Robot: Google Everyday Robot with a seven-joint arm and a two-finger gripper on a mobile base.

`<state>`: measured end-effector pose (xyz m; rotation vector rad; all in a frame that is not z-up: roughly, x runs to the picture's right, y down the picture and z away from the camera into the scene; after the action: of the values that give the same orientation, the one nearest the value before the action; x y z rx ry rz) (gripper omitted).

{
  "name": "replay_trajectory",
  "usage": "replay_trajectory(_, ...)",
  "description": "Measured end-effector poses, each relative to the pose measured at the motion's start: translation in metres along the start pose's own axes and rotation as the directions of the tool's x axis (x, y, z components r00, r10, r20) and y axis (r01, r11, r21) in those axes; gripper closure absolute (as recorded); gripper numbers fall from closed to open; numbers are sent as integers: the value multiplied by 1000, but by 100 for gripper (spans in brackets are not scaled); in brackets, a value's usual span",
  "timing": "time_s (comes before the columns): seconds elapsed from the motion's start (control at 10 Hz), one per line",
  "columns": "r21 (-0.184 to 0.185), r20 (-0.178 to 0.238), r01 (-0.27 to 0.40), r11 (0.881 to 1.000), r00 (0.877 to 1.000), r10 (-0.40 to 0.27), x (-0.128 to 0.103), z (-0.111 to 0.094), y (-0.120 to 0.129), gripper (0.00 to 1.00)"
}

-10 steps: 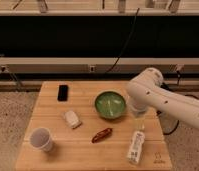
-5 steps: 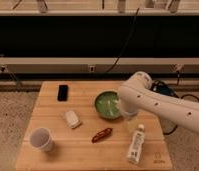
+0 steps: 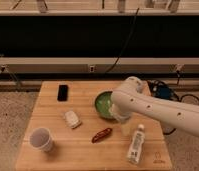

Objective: Place the pepper on the white sponge

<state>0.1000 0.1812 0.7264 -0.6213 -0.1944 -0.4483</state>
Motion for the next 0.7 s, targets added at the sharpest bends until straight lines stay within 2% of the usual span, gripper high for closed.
replay_trajectory(0.2, -5, 11, 33, 999, 999, -33, -7, 9, 1, 20)
replay_trajectory(0.5, -15, 34, 67, 998, 997, -66, -21, 43, 12, 20)
replay_trajectory(0.7, -26, 42, 90, 996, 995, -89, -28, 52, 15, 20)
